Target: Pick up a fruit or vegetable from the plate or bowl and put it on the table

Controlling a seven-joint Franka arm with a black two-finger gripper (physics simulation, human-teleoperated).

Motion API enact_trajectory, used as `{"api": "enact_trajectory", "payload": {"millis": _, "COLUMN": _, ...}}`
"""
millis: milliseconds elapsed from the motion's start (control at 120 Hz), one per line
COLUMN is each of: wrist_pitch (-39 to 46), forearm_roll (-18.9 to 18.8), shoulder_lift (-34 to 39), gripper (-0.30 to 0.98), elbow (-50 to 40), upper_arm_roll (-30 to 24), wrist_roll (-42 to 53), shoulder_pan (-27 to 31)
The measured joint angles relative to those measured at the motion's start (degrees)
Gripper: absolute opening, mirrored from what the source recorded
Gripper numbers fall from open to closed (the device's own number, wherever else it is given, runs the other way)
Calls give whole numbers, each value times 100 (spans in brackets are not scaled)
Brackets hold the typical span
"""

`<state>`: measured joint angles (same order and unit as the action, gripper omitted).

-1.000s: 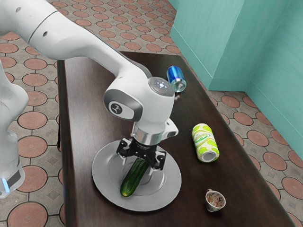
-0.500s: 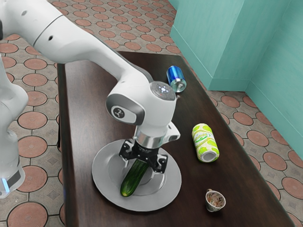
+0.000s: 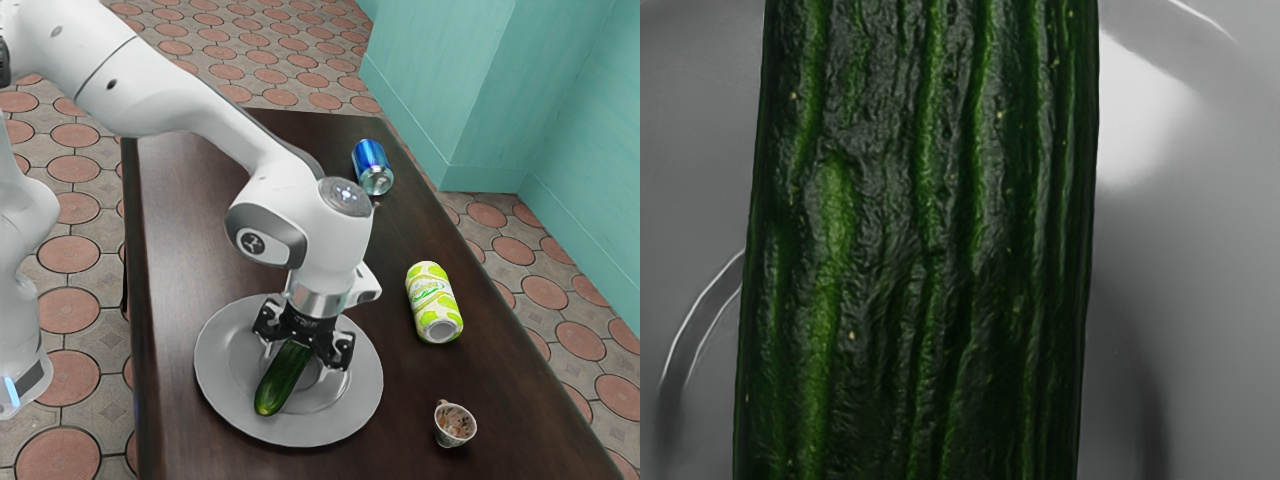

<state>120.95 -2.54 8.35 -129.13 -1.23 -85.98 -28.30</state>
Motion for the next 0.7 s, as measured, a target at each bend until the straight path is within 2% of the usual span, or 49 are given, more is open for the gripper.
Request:
{"api": "enact_trajectory", "payload": {"millis": 525, "wrist_pitch": 94, "forearm_roll": 15, "shoulder_lift": -121, "gripper": 68, "elbow": 0, "upper_arm_roll": 0, "wrist_roll": 80, "shoulder_pan": 70}}
{"api": "enact_trajectory", "payload": {"millis": 617, "wrist_pitch": 104, "forearm_roll": 59, "shoulder_lift": -131, "gripper": 62, "elbow": 0, "upper_arm_roll": 0, "wrist_roll": 93, "shoulder_pan": 70}}
{"api": "enact_trajectory", "payload": {"millis": 700, "wrist_pitch": 112, "forearm_roll": 94, "shoulder_lift": -134, "gripper": 45, "elbow": 0, "upper_arm_roll": 0, "wrist_roll": 103, "shoulder_pan": 74}}
